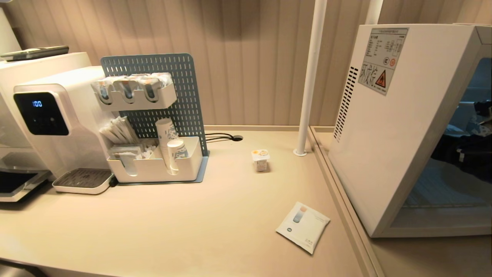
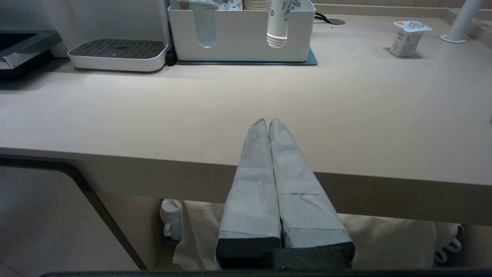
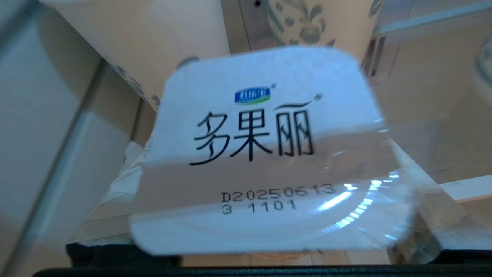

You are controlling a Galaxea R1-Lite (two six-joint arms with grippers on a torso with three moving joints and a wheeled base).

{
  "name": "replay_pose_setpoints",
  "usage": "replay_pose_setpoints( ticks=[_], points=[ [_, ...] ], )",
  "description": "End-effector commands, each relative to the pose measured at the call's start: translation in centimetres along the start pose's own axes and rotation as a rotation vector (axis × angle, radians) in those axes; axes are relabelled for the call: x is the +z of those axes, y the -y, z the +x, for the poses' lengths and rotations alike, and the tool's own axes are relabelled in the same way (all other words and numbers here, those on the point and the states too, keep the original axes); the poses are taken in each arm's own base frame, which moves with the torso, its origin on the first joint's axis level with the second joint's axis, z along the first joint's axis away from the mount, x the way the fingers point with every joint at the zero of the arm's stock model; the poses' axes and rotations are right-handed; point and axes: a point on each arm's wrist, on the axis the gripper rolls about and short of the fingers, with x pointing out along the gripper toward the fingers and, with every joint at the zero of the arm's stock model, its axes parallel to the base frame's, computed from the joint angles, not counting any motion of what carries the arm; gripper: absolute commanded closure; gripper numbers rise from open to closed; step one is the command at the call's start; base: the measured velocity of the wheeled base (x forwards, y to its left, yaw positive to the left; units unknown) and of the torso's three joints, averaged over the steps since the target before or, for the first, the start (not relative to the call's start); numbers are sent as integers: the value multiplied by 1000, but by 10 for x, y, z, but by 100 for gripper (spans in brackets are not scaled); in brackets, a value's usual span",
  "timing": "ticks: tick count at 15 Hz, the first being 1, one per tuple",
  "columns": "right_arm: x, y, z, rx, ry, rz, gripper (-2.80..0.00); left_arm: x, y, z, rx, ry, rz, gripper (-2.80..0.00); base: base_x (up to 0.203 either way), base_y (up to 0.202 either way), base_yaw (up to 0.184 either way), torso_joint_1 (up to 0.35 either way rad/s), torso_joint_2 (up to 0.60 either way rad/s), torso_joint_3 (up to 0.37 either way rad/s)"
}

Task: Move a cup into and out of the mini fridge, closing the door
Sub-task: Put the yoghurt in the freezer

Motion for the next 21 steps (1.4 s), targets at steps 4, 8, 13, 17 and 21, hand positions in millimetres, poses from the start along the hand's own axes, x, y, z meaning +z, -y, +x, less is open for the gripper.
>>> replay_pose_setpoints(
  ticks=[4, 8, 13, 17, 21],
  points=[
    [6, -2, -15, 3, 15, 0, -280, 0, 0, 0, 1, -3, 0, 0, 0, 0, 0, 0, 0, 0],
    [9, -3, -27, 0, 0, 0, -280, -1, 0, 0, 1, -4, 0, 0, 0, 0, 0, 0, 0, 0],
    [9, -4, -51, 2, -9, -1, -280, 0, 0, 0, 1, -3, 0, 0, 0, 0, 0, 0, 0, 0],
    [6, -6, -75, 24, -12, -3, -280, 0, 0, 0, 1, -3, 0, 0, 0, 0, 0, 0, 0, 0],
    [9, -9, -102, 25, -4, -3, -280, -1, 0, 0, 1, -5, 0, 0, 0, 0, 0, 0, 0, 0]
  ],
)
